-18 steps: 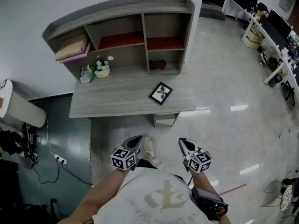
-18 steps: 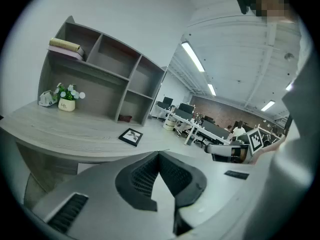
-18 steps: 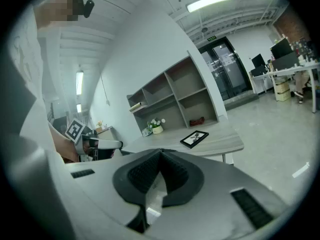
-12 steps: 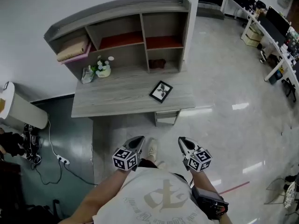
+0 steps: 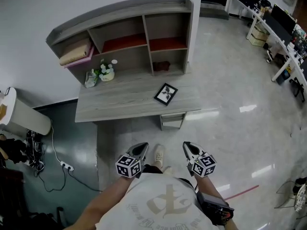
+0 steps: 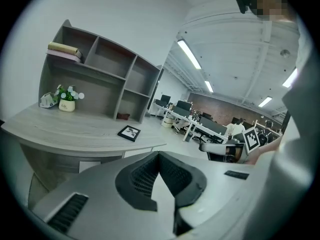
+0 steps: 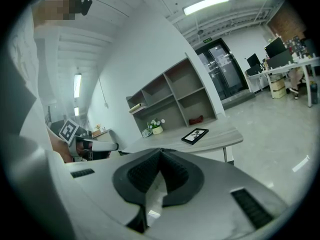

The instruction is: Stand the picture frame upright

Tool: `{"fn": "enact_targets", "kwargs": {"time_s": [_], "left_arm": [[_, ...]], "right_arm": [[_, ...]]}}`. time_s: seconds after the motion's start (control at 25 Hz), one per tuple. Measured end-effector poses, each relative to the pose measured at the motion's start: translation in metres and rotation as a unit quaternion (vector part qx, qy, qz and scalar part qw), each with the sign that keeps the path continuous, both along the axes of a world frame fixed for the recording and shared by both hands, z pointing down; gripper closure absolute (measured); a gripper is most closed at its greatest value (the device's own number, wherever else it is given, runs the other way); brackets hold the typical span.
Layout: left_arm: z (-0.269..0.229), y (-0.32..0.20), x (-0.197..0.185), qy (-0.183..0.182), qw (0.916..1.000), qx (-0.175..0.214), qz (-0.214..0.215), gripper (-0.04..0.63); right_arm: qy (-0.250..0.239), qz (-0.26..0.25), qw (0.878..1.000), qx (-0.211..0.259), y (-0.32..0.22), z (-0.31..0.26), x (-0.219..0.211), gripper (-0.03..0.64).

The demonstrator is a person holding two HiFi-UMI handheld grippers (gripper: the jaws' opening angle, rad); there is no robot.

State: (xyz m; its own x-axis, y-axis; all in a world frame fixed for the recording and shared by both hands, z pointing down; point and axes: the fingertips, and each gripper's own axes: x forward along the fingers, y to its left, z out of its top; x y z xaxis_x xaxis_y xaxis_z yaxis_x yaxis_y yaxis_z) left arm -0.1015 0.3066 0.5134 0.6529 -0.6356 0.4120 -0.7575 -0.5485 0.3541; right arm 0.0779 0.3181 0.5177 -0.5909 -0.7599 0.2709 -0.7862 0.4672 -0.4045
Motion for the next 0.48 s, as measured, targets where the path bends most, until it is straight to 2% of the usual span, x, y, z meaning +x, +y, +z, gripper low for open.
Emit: {"fn": "enact_targets", "kwargs": {"time_s": [0.48], "left_arm": [[0.001,0.002,-0.011,-0.003,0.9998,-0.001,-0.019,0.594]], "right_arm": [[-0.010,-0.006,1.000,-0.009,-0.011,0.004,-0.008,0.612]]}}
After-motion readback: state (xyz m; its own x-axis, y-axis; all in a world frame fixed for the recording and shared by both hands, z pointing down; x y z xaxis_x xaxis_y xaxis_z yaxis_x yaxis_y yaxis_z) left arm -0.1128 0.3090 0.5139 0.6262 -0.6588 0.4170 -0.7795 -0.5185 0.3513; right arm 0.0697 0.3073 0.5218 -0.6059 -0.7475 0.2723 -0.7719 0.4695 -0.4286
